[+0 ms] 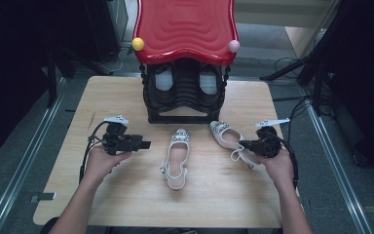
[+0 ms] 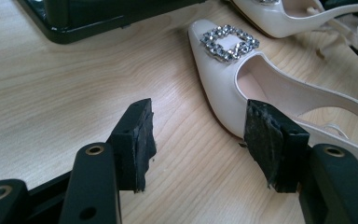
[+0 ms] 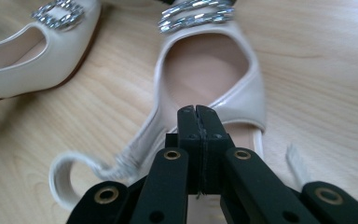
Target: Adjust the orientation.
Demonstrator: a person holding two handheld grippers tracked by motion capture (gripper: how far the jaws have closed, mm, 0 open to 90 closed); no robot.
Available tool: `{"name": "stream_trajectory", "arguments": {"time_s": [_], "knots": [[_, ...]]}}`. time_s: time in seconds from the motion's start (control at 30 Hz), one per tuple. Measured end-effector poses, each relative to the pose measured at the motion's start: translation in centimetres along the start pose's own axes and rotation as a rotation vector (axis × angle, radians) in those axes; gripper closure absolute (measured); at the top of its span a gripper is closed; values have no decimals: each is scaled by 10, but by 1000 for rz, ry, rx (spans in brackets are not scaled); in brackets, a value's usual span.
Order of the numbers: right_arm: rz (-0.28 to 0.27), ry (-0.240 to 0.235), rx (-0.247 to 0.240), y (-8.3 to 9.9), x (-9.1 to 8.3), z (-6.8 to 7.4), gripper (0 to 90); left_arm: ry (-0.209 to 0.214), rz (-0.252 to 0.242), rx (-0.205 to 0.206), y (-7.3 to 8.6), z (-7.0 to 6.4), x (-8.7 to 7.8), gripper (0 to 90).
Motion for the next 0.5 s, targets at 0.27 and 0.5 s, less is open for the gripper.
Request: {"name": "stream_trajectory", "arguments": {"time_s": [0.27,0.5], "knots": [[-20,-13,15,-1,0,7,891,7,-4,-1,0,1,2,429],[-106,34,15,-12,-14,10,837,7,2,1,0,0,2,429]]}}
Point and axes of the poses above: each handheld gripper's, and its own axes: x roughly forward along the jaws, y roughly out of its underside, z roughly to its left, the point moved 2 cm from there along x, roughly forward along the jaws, and after that the axes turned 13 degrees about -z, right-handed, at the moved point
